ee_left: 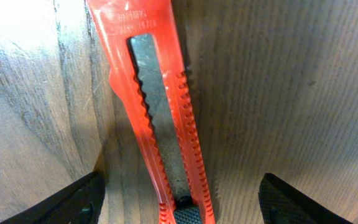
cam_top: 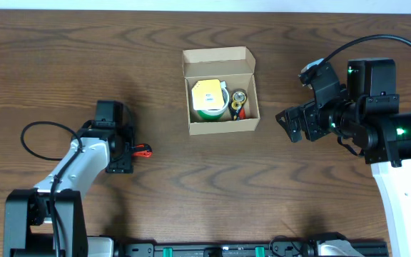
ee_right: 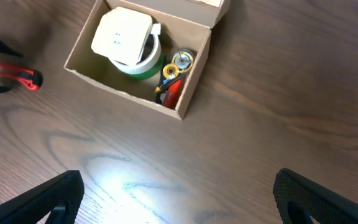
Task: Pack container
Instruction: 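Carry the red box cutter into the box and release it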
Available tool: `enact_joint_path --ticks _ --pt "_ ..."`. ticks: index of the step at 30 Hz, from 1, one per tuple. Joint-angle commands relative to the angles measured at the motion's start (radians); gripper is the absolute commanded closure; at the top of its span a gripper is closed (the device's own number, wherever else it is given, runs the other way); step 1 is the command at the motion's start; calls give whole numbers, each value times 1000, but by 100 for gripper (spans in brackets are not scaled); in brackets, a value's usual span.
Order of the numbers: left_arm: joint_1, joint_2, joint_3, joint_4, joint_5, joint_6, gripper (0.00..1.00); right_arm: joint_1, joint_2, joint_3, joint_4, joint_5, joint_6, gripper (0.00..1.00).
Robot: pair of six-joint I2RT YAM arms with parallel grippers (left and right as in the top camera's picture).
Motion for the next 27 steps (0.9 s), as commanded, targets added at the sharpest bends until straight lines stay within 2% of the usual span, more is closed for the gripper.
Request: enact_joint_path --ticks 1,3,6,14,21,27 --pt "10 53 -6 -5 32 -8 21 -1 -6 2 0 -10 -13 1" --pt "10 63 -6 -7 35 -8 28 -1 -6 2 0 -10 -13 1" --pt "10 72 -5 -16 35 -8 53 -1 -6 2 0 -10 -13 1" --pt "12 77 -3 -33 27 -2 69 -1 -6 2 0 -10 -13 1" --pt "13 77 -2 -41 19 27 79 -1 -6 2 0 -10 -13 1" --pt "13 77 73 -172 -53 95 93 -1 -6 2 0 -10 -13 1"
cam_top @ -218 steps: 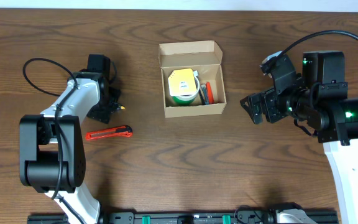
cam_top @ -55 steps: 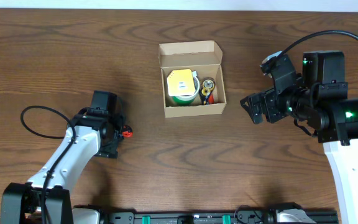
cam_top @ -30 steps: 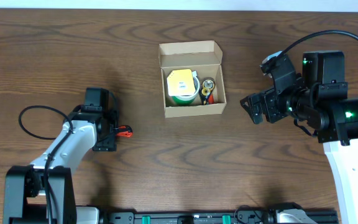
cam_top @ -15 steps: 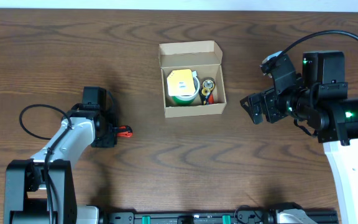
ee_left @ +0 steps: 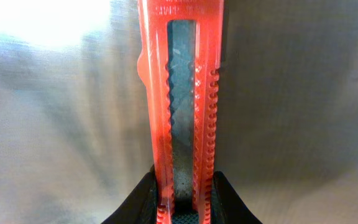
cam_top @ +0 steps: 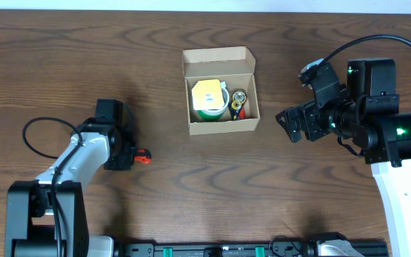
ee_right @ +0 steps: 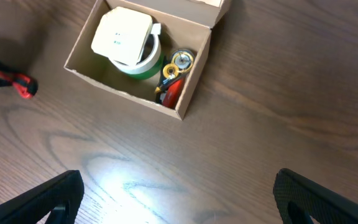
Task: Pack container
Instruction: 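Carry the red box cutter into the box and release it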
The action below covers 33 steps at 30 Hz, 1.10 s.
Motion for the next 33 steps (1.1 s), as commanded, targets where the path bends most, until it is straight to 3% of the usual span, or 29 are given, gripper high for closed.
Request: enact_joint_path --ticks 1,11,16,25,29,33 --pt "6 30 48 -84 -87 73 94 -1 -6 2 0 -10 -13 1" --pt "-13 18 312 -256 -129 256 95 -1 -6 2 0 -10 -13 1" --pt "-109 3 423 -267 -93 267 94 -1 -6 2 0 -10 -13 1" --pt "-402 3 593 -232 -101 62 94 -1 -6 2 0 -10 -13 1" --pt "-489 3 613 -140 -97 38 94 -1 -6 2 0 -10 -13 1" --pt "-574 12 612 -64 -105 -71 94 -1 -6 2 0 -10 -13 1"
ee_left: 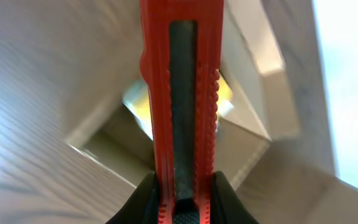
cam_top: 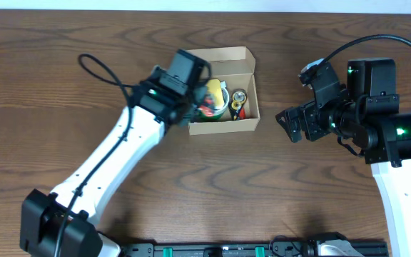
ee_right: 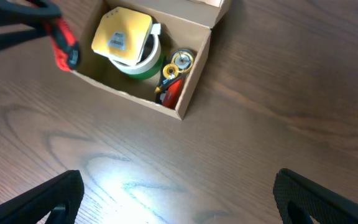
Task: Pack container
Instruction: 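Carry the red box cutter into the box and release it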
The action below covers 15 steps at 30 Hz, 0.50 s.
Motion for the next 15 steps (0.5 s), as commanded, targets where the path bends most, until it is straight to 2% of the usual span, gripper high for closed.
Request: enact_joint_path --ticks 1,4,7,12,15 --pt "-56 -9 16 39 -13 -135 94 -1 -6 2 0 -10 -13 1" --pt "-89 5 15 87 -35 -237 94 -1 -6 2 0 -10 -13 1" --pt "-109 28 15 135 -32 -287 94 -1 -6 2 0 -10 -13 1" --pt "-138 96 15 143 11 -416 94 -1 -6 2 0 -10 -13 1" --pt "-140 129 15 154 31 -448 94 -1 -6 2 0 -10 -13 1"
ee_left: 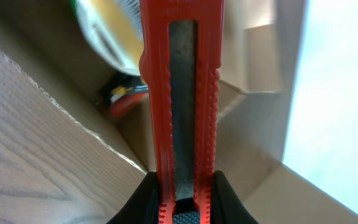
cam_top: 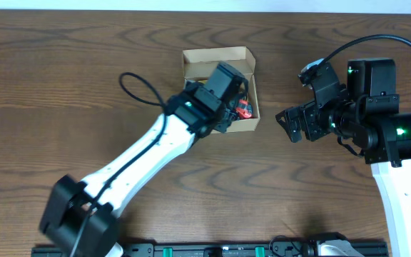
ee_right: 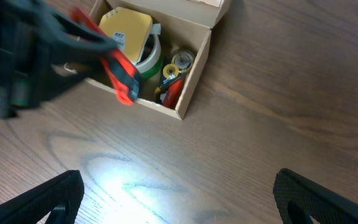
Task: Pack container
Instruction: 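Carry the red box cutter into the box and release it, then lift the left gripper out of the box and move it aside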
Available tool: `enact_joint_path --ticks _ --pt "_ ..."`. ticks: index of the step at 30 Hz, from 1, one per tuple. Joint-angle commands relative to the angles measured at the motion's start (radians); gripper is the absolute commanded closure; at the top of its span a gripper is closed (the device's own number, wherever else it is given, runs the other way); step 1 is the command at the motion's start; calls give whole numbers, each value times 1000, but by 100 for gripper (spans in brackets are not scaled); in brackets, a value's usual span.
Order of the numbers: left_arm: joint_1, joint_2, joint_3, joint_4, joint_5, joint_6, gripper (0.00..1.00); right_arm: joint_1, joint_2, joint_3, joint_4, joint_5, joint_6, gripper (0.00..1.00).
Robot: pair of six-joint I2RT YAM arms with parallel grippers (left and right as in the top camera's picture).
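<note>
My left gripper [ee_left: 179, 214] is shut on a red utility knife [ee_left: 179, 93], held over the front of the open cardboard box [cam_top: 195, 57]. The overhead view shows the knife's red tip [cam_top: 244, 109] at the box's right side, and in the right wrist view the knife [ee_right: 114, 65] slants across the box's near wall [ee_right: 166, 111]. Inside lie a green tape roll with a yellow pad on it [ee_right: 129, 31] and small yellow and red items [ee_right: 176, 68]. My right gripper [ee_right: 179, 199] stands open over bare table, right of the box.
The brown wooden table [cam_top: 63, 71] spreads around the box. The left arm [cam_top: 141, 157] stretches diagonally from the front left to the box. The box's lid flap [cam_top: 216, 54] stands open at the far side.
My left gripper carried the knife from above the box's left wall to over its right front part. The right arm has stayed still.
The knife lay on the table at the left between my open left fingers. Then the left gripper was shut on it there. Later it held the knife at the box's left wall, and now over the box's right front.
</note>
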Motion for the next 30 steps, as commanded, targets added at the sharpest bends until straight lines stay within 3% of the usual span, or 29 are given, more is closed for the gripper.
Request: enact_joint_path --ticks 1,17,21,23,27,30 --pt "-4 43 15 7 19 -101 94 -1 -6 2 0 -10 -13 1" --pt "-5 92 15 27 69 -209 94 -1 -6 2 0 -10 -13 1" --pt "-4 92 15 28 48 -214 89 -1 -6 2 0 -10 -13 1" --pt "-3 92 15 28 30 -230 83 -1 -6 2 0 -10 -13 1" --pt "-3 92 15 29 26 -242 50 -1 -6 2 0 -10 -13 1" --pt "-4 92 15 32 19 -241 32 -1 -6 2 0 -10 -13 1"
